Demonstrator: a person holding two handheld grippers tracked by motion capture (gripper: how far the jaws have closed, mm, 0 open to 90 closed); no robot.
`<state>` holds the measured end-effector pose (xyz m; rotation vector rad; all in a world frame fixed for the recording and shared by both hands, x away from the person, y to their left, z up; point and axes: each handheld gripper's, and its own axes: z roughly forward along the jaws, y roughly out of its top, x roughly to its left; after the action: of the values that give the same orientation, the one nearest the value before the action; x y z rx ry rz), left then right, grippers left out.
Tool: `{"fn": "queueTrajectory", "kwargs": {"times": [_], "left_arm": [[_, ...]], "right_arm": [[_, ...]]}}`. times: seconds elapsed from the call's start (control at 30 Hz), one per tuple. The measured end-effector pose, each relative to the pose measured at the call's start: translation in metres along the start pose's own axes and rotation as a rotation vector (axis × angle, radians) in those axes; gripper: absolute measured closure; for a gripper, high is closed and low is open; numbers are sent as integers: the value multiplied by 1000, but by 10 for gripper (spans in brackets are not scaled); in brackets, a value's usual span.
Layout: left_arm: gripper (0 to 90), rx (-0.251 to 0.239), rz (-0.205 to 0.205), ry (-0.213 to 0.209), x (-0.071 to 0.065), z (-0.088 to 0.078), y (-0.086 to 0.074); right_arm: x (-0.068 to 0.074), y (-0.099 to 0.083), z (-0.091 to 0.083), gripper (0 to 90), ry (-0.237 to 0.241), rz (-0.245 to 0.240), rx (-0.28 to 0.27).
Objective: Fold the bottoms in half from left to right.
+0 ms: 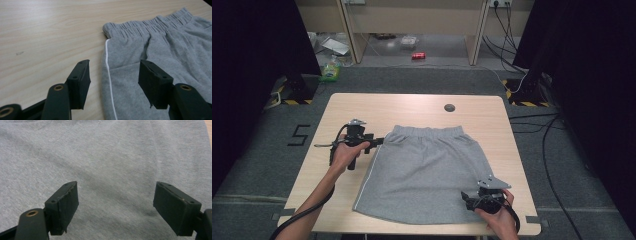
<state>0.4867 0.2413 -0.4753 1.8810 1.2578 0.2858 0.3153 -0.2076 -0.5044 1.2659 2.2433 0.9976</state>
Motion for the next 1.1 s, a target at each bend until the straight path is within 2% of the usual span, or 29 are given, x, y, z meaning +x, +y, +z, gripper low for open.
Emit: {"fn": "queueTrajectory", "kwargs": {"times": [0.2,0.43,0.53,0.63,0.73,0.83,1.1], "left_arm": [[461,14,6,18,-2,14,10],[488,21,-17,16,1,26,17],[495,22,-26,7,1,32,20],[495,27,-46,-20,2,38,22],[496,39,-37,-2,2,43,25],[498,43,-56,-15,2,50,27],[518,67,-46,5,-2,62,36]], "right_arm": [[-1,0,-1,205,2,6,-3],[-1,0,0,205,8,6,-1],[-1,-1,1,206,11,-2,3],[0,-1,2,207,12,-3,11],[0,-1,3,208,13,-8,11],[1,0,3,209,14,-6,16],[1,-1,3,209,16,-11,6]]}}
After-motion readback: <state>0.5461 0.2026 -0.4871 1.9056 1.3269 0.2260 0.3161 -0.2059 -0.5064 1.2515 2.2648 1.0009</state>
